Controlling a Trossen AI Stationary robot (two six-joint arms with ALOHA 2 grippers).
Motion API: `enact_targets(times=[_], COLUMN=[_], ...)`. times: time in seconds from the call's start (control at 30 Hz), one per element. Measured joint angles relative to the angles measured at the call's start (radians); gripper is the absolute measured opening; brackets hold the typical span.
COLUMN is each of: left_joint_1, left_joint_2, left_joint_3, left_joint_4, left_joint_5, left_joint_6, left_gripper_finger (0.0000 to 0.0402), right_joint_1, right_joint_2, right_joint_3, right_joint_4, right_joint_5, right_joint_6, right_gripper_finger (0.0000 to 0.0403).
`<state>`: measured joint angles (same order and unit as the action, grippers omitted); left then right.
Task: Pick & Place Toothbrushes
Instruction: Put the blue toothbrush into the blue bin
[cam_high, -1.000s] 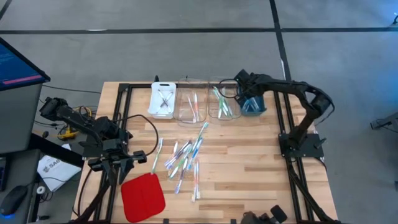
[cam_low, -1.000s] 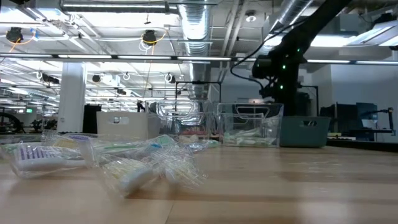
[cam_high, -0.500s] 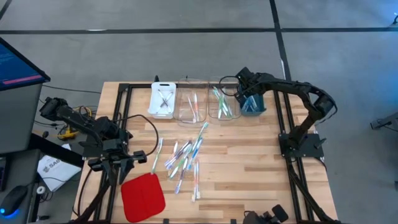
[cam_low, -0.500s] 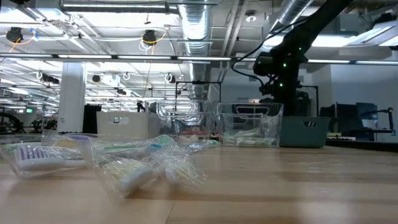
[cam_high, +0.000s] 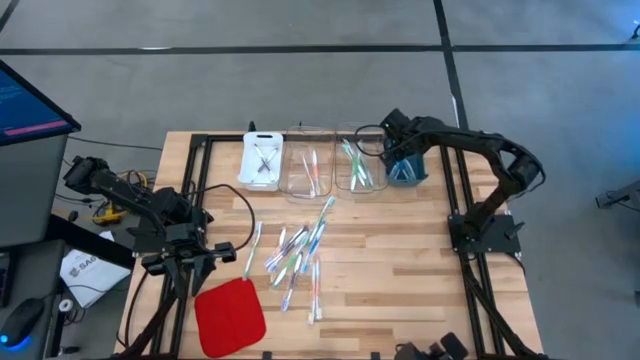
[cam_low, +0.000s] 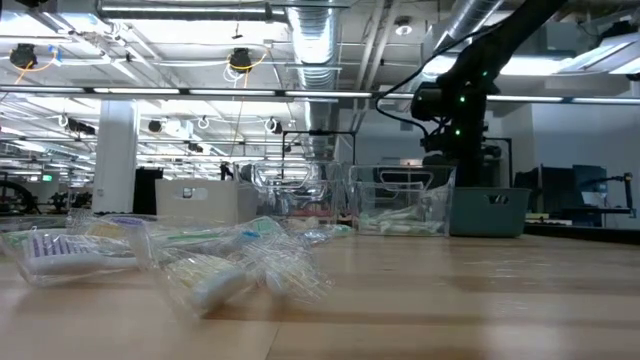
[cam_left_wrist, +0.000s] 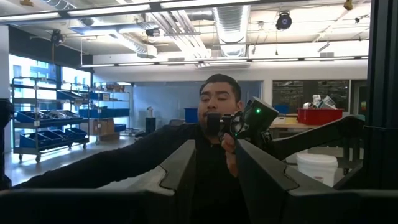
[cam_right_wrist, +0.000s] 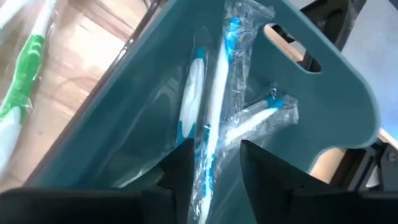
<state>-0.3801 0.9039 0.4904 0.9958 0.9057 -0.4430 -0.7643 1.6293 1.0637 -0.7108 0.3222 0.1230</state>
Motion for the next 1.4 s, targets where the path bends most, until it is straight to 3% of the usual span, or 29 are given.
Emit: enact_targets(times=[0.33,0.47,0.6,0.77,0.83,1.4], left_joint_1=[0.0,0.0,0.0,0.0,0.0,0.0], left_joint_2=[0.0,0.0,0.0,0.0,0.0,0.0], left_joint_3=[0.0,0.0,0.0,0.0,0.0,0.0], left_joint_4=[-0.001,-0.001,-0.001,-0.001,-0.001,-0.008], left_joint_5=[-0.012,-0.015,-0.019,-0.037,-0.037,-0.026], left_joint_6=[0.001,0.018,0.02,0.02,0.02,0.02], left_gripper_finger=[0.0108,0.0108,0.0108,0.0108,0.0108,0.0108], right_joint_1=[0.001,0.007,0.006,-0.016,-0.023,-0.071], right_joint_2=[-0.145,-0.212,-0.222,-0.141,-0.104,0.094], right_joint_3=[0.0,0.001,0.001,0.001,0.001,0.003], right_joint_4=[-0.01,0.003,0.015,0.021,0.03,0.175], right_joint_5=[0.027,0.02,0.017,-0.064,-0.071,-0.097], right_joint_6=[0.033,0.058,0.135,0.166,0.166,0.166], right_gripper_finger=[0.0202,0.0209,0.0169,0.0042,0.0013,0.0001])
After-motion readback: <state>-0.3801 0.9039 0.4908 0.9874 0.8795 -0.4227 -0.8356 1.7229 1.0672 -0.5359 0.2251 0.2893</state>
